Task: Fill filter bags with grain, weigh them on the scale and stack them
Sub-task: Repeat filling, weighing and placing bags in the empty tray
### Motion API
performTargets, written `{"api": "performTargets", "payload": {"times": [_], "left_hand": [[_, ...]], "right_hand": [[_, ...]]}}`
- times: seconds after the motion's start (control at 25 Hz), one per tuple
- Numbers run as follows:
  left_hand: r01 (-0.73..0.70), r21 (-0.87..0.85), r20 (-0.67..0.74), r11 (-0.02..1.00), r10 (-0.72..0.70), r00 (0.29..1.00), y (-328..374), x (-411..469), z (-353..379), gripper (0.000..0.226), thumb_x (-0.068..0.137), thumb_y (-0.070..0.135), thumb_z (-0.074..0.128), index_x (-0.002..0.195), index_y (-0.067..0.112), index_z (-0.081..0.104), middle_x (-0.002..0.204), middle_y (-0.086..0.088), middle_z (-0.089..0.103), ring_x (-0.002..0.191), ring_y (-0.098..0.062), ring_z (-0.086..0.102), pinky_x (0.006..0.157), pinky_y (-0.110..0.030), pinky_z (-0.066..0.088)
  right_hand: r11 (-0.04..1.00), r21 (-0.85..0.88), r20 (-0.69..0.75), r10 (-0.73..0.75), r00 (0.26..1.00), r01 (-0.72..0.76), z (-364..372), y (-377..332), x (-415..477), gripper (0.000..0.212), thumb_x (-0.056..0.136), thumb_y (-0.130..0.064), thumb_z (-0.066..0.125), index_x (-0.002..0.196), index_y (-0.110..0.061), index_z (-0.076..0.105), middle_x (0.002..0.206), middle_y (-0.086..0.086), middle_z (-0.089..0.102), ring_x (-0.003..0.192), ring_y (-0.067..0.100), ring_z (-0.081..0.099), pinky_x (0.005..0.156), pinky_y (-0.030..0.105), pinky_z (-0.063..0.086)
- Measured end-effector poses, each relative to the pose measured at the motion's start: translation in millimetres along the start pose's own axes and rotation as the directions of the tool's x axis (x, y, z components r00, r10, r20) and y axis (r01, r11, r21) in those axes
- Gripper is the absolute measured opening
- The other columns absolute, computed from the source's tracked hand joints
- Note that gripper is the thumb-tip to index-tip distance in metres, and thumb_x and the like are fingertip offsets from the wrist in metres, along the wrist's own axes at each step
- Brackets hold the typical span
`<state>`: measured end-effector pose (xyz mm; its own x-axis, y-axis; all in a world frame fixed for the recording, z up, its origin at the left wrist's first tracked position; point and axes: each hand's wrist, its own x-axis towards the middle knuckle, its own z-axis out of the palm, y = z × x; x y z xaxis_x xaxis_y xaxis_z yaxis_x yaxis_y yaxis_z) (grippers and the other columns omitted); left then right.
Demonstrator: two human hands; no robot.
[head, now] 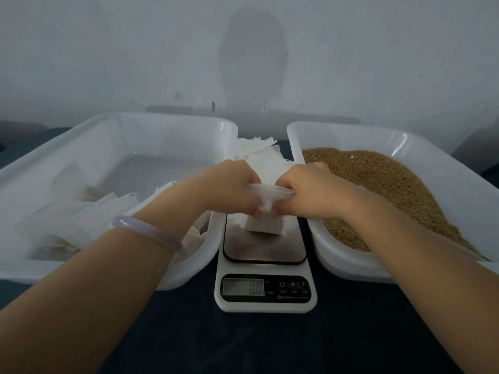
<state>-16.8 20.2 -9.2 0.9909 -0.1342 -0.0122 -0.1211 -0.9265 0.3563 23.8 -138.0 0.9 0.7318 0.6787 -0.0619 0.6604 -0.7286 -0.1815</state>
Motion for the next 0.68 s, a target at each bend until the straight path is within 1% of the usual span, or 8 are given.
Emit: {"api": "performTargets", "payload": {"times": [0.08, 0.16, 0.24, 0.32, 0.4, 0.52, 0.6, 0.68], "left_hand": [[0.007, 0.055, 0.025, 0.998, -0.009, 1.000, 2.3, 1.4, 2.4, 0.030, 0.072, 0.032, 0.078, 0.054, 0.031, 0.053, 0.057, 0.006, 0.051, 0.056, -0.009, 0.045, 0.053, -0.023, 0.035], [-0.001, 0.103, 0.034, 0.995, -0.002, 0.999, 3.7, 3.3, 3.8, 0.030, 0.072, 0.035, 0.077, 0.054, 0.032, 0.053, 0.057, 0.007, 0.051, 0.058, -0.010, 0.047, 0.053, -0.022, 0.035], [-0.014, 0.154, 0.046, 0.988, 0.007, 0.999, 4.4, 4.9, 4.7, 0.023, 0.074, 0.036, 0.075, 0.060, 0.029, 0.059, 0.059, 0.006, 0.052, 0.064, -0.014, 0.051, 0.054, -0.020, 0.035], [-0.018, 0.185, 0.057, 0.983, 0.008, 0.998, 5.4, 5.3, 4.4, 0.018, 0.075, 0.038, 0.073, 0.067, 0.027, 0.061, 0.060, 0.007, 0.052, 0.067, -0.014, 0.052, 0.054, -0.018, 0.031], [-0.037, 0.215, 0.064, 0.976, 0.024, 0.998, 6.7, 6.1, 4.9, 0.019, 0.075, 0.039, 0.072, 0.067, 0.031, 0.057, 0.059, 0.009, 0.050, 0.065, -0.011, 0.049, 0.052, -0.017, 0.026], [-0.056, 0.237, 0.075, 0.970, 0.039, 0.996, 7.7, 8.2, 6.5, 0.017, 0.076, 0.040, 0.071, 0.070, 0.031, 0.059, 0.060, 0.010, 0.050, 0.066, -0.011, 0.048, 0.053, -0.016, 0.024], [-0.071, 0.249, 0.083, 0.966, 0.052, 0.995, 6.7, 8.3, 6.6, 0.022, 0.077, 0.040, 0.070, 0.064, 0.033, 0.053, 0.060, 0.010, 0.050, 0.071, -0.014, 0.050, 0.057, -0.017, 0.025], [-0.091, 0.271, 0.093, 0.958, 0.068, 0.993, 3.8, 7.6, 8.0, 0.028, 0.079, 0.040, 0.067, 0.060, 0.034, 0.047, 0.061, 0.010, 0.050, 0.079, -0.017, 0.053, 0.071, -0.022, 0.027]], "right_hand": [[1.000, -0.018, 0.025, 0.017, 1.000, -0.017, 3.4, 0.0, 2.9, 0.037, 0.080, -0.040, 0.068, 0.053, -0.023, 0.049, 0.053, -0.006, 0.045, 0.065, 0.010, 0.042, 0.075, 0.034, 0.026], [0.999, -0.045, 0.014, 0.014, 1.000, -0.014, 7.8, -0.6, 5.8, 0.034, 0.081, -0.037, 0.067, 0.054, -0.025, 0.049, 0.053, -0.007, 0.045, 0.064, 0.008, 0.042, 0.081, 0.036, 0.026], [0.997, -0.078, 0.000, 0.010, 1.000, -0.010, 11.2, -0.9, 8.2, 0.032, 0.081, -0.036, 0.067, 0.055, -0.026, 0.050, 0.054, -0.008, 0.046, 0.061, 0.006, 0.041, 0.084, 0.038, 0.025], [0.995, -0.100, -0.004, 0.018, 1.000, -0.018, 12.8, -1.0, 9.7, 0.028, 0.080, -0.037, 0.067, 0.058, -0.028, 0.052, 0.056, -0.009, 0.047, 0.062, 0.004, 0.041, 0.085, 0.039, 0.024], [0.994, -0.106, -0.005, 0.025, 1.000, -0.026, 14.1, -1.0, 10.7, 0.028, 0.080, -0.037, 0.067, 0.058, -0.029, 0.052, 0.057, -0.009, 0.048, 0.063, 0.003, 0.040, 0.087, 0.040, 0.024], [0.994, -0.102, 0.014, 0.034, 0.999, -0.033, 14.4, 0.5, 11.3, 0.028, 0.080, -0.038, 0.068, 0.059, -0.031, 0.051, 0.059, -0.009, 0.048, 0.064, 0.002, 0.039, 0.090, 0.039, 0.024], [0.998, -0.045, 0.038, 0.055, 0.998, -0.053, 12.8, 0.3, 10.8, 0.026, 0.079, -0.039, 0.070, 0.060, -0.031, 0.053, 0.060, -0.008, 0.049, 0.066, 0.003, 0.041, 0.089, 0.038, 0.027], [0.999, -0.008, 0.056, 0.053, 0.997, -0.052, 13.0, -0.1, 9.4, 0.024, 0.079, -0.038, 0.070, 0.061, -0.030, 0.055, 0.062, -0.007, 0.051, 0.067, 0.005, 0.043, 0.087, 0.038, 0.031]]}}
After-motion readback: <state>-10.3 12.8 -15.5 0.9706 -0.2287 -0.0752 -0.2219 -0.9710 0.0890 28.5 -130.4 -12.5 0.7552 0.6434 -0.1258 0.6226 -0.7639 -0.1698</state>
